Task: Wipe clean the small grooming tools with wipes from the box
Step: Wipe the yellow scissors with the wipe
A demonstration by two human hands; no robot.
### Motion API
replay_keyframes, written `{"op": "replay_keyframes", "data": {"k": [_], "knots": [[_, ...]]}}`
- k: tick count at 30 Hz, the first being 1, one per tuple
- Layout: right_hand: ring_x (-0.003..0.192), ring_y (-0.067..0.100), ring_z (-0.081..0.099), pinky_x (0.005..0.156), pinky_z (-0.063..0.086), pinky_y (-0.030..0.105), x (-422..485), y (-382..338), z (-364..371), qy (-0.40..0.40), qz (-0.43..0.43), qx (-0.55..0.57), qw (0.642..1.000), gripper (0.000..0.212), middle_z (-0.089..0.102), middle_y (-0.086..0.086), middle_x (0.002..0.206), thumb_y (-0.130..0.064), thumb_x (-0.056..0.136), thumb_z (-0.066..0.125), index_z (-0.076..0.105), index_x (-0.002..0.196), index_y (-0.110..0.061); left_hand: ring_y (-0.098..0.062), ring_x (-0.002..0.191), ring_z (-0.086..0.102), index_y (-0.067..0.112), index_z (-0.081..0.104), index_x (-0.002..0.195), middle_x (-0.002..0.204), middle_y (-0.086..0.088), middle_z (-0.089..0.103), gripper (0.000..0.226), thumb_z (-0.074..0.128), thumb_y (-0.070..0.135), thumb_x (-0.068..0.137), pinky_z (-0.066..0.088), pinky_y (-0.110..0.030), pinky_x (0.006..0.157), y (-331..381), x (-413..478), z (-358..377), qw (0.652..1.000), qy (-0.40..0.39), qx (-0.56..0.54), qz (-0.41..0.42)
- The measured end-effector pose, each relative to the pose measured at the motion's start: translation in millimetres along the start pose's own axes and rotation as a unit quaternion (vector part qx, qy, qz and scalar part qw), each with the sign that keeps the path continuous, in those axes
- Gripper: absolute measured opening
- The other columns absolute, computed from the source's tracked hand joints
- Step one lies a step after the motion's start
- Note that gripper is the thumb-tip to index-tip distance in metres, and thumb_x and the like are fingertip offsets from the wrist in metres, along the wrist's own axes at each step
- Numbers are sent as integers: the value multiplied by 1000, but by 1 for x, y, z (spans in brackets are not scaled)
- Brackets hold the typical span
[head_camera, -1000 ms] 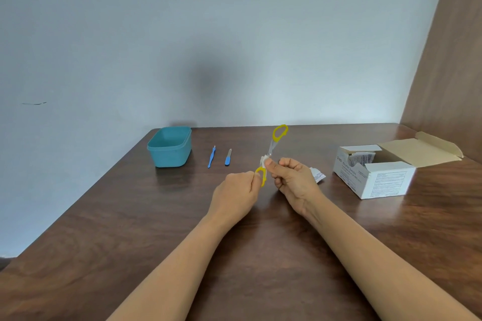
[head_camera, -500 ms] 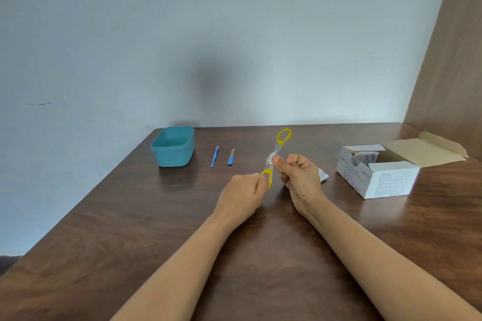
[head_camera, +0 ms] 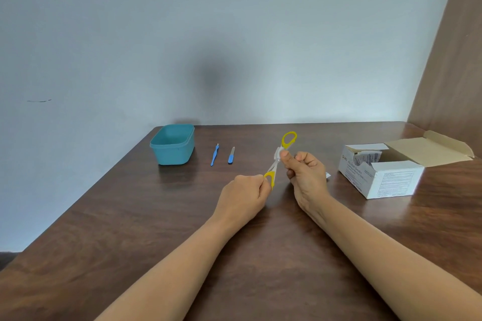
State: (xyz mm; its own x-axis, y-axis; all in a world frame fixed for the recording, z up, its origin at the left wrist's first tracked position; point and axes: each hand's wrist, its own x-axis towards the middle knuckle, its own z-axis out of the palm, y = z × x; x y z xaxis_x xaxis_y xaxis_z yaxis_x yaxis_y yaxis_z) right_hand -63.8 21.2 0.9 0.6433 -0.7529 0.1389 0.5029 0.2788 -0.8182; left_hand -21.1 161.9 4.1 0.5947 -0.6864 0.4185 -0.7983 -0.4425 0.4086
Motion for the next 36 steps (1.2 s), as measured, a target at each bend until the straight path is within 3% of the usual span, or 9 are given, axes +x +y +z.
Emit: {"op": "replay_keyframes", "data": {"k": [2, 7, 14, 20, 27, 33, 36], "knots": [[55, 12, 37, 48, 31, 18, 1, 0, 0, -12, 13, 3, 1000, 41, 41, 3, 60, -4, 76, 74, 39, 59, -19, -28, 63, 50, 16, 34, 57, 58, -2, 46, 47, 35, 36, 100, 26, -33, 53, 0, 0, 0, 1000, 6, 19, 6], [55, 7, 45, 49, 36, 14, -4, -3, 2, -47, 50, -15, 998, 37, 50, -2, 59, -3, 78, 72, 42, 61, -18, -30, 62, 51, 16, 35, 57, 57, -2, 46, 47, 36, 35, 100, 27, -32, 53, -3, 3, 3, 1000, 10, 11, 2], [51, 7, 43, 48, 34, 16, 1, -13, -4, 52, 34, 78, 995, 41, 50, -6, 53, -4, 79, 72, 39, 61, -21, -28, 64, 44, 15, 34, 57, 58, -2, 46, 47, 36, 37, 99, 31, -32, 55, -1, 7, 1, 999, -47, 9, 20], [51, 6, 45, 49, 38, 15, -6, -9, 1, -50, 81, -15, 995, 35, 49, -1, 61, -9, 76, 73, 43, 62, -19, -23, 61, 42, 16, 34, 55, 53, 2, 40, 48, 37, 35, 99, 30, -32, 55, -5, 7, -2, 999, -34, 0, 15], [55, 7, 45, 49, 36, 15, -3, -21, -1, 54, 5, 45, 998, 40, 49, -1, 65, -6, 77, 74, 41, 63, -21, -23, 61, 41, 15, 36, 57, 53, 2, 40, 47, 37, 36, 99, 32, -32, 54, -3, 8, -2, 998, -41, 5, 37], [57, 8, 44, 52, 36, 17, -12, -9, 5, -2, 30, -18, 999, 40, 55, -7, 57, -5, 76, 75, 41, 61, -21, -22, 58, 41, 16, 37, 57, 52, 3, 40, 47, 37, 37, 99, 32, -32, 53, -8, 9, -6, 999, -33, 10, 32], [58, 6, 47, 51, 37, 15, -8, -17, 3, 38, 14, 15, 999, 40, 56, -5, 60, -4, 75, 75, 41, 62, -22, -26, 62, 42, 16, 33, 58, 55, 1, 40, 46, 35, 38, 99, 29, -32, 55, -7, 9, -7, 998, -35, 33, 39]]}}
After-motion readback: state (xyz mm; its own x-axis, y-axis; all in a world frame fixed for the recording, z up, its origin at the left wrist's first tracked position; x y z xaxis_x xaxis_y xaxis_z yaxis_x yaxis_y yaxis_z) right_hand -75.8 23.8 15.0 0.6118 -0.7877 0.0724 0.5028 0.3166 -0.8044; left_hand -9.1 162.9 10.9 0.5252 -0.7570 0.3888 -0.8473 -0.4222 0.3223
